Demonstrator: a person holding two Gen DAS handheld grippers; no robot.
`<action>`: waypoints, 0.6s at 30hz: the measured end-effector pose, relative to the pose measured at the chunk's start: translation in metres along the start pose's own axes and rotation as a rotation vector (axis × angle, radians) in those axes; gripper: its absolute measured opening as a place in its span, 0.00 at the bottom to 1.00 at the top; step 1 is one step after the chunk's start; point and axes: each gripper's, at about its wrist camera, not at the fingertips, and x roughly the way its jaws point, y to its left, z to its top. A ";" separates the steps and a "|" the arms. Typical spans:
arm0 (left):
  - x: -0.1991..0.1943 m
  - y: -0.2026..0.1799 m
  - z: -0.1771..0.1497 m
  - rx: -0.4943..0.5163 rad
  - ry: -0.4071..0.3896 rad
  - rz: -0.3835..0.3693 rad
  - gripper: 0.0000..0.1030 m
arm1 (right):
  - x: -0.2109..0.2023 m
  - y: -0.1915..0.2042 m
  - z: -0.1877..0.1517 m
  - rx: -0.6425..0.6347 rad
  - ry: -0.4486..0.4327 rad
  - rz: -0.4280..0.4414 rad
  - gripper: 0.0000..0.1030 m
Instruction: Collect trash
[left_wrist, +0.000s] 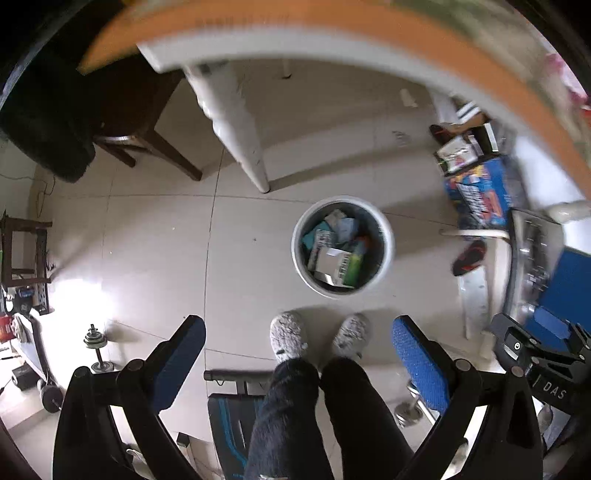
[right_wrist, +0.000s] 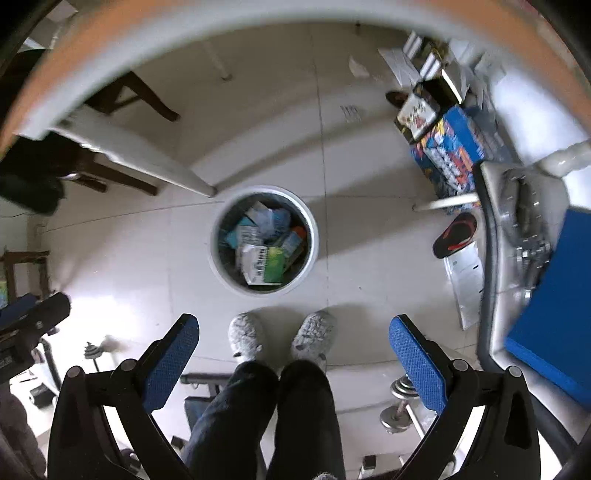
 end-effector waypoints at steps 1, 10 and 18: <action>-0.017 -0.002 -0.004 0.008 -0.005 -0.012 1.00 | -0.021 0.001 -0.005 -0.005 -0.009 0.007 1.00; -0.148 -0.021 -0.030 0.075 -0.086 -0.136 1.00 | -0.197 0.000 -0.046 -0.012 -0.090 0.083 1.00; -0.235 -0.024 -0.050 0.086 -0.171 -0.247 1.00 | -0.314 -0.005 -0.077 -0.021 -0.167 0.164 1.00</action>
